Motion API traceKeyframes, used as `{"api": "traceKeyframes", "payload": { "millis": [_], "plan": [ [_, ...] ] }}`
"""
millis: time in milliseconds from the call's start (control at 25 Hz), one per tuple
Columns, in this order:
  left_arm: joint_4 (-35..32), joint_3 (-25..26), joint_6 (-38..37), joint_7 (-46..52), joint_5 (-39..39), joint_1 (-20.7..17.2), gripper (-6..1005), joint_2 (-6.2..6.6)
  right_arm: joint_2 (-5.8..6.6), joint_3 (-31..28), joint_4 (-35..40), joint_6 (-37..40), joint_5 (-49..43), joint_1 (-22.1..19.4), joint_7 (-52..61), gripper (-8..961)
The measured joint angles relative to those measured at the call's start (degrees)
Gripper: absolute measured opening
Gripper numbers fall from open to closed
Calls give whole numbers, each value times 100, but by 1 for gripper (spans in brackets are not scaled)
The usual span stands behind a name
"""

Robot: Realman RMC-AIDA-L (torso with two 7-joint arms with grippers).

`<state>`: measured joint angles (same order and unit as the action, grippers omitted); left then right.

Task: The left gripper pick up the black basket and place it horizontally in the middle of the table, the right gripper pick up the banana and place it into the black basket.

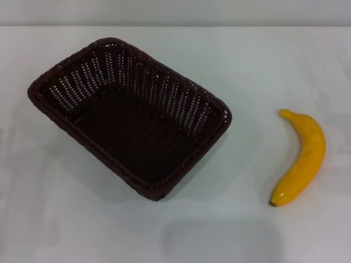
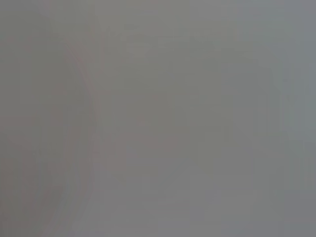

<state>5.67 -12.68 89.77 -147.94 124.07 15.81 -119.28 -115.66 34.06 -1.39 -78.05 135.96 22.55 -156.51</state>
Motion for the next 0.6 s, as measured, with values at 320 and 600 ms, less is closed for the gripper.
{"api": "traceKeyframes", "payload": {
  "millis": [320,600],
  "plan": [
    [-1894,-64,-1101,2985,-727,145,880,100,-12,67,0,-13,-47,120,12,845],
    [-3360,-895,-1572,5866,-2588,677,880,878,-16,74,-2,-59,-53,245,15,845]
  ]
}}
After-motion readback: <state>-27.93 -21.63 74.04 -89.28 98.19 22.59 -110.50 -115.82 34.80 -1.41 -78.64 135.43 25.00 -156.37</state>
